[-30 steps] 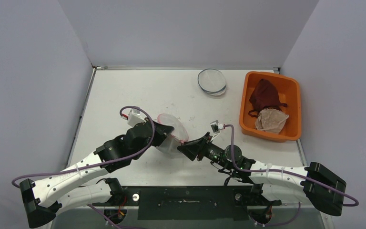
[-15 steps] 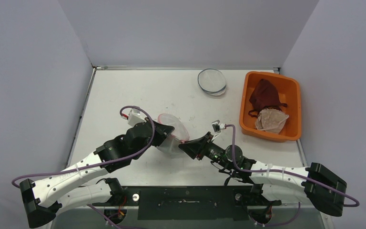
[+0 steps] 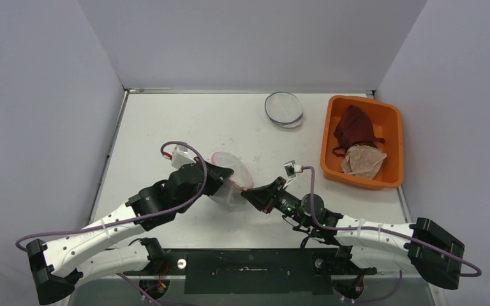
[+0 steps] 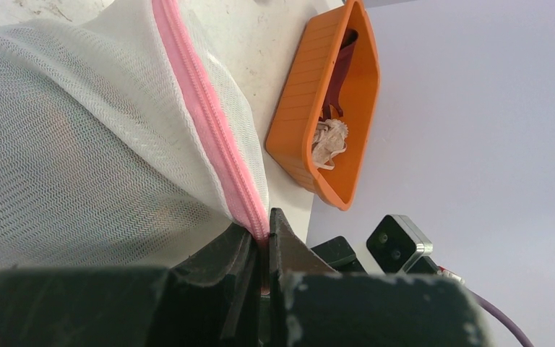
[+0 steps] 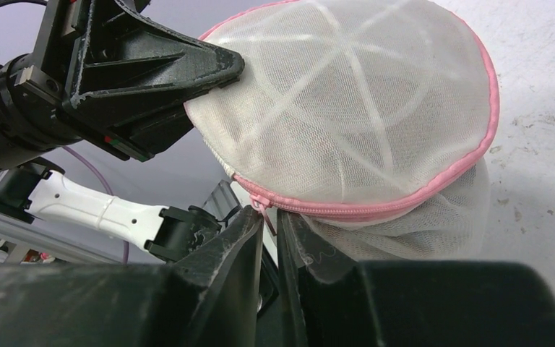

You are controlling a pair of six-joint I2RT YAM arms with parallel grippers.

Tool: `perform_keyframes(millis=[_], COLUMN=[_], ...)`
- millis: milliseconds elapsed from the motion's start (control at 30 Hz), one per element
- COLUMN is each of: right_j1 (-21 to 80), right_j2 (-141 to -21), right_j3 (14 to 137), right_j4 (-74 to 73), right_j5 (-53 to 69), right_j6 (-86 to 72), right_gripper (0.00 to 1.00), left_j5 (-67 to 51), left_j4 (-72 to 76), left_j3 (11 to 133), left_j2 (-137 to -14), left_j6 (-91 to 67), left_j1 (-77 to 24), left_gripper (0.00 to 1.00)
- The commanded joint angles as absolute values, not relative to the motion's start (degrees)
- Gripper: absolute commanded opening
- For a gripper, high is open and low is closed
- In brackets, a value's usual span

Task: Unzip the laundry bag and remove the bra
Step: Unzip the laundry bag at the center of the board.

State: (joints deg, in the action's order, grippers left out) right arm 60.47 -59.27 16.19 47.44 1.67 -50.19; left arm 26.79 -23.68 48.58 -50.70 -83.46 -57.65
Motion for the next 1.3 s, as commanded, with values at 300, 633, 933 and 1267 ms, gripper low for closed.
perform_keyframes(millis=[300, 633, 933, 1267], right_j1=[60.83, 60.83, 62.49, 72.57], right_j2=[-53.88, -44.47, -35.61, -30.94], right_j3=[17.87, 14.99, 14.15, 15.30], right_j4=[37.75, 16.06, 10.06, 1.58], right_j5=[-4.47, -17.29, -14.70, -24.81], right_j6=[-47.50, -48.66, -41.42, -39.39], right_gripper=[0.05, 0.05, 0.05, 0.05], left_j5=[25.21, 19.98, 12.11, -15.51], left_j4=[-17.29, -10.81, 1.77, 35.24], left_j3=[45.90, 41.24, 37.12, 32.44], left_j2=[-49.58, -49.98, -52.69, -70.06], left_j6=[-84.05, -82.86, -70.86, -64.01], left_j1=[-57.42, -57.43, -56.31, -46.60], left_gripper=[0.00, 0.00, 0.00, 0.00])
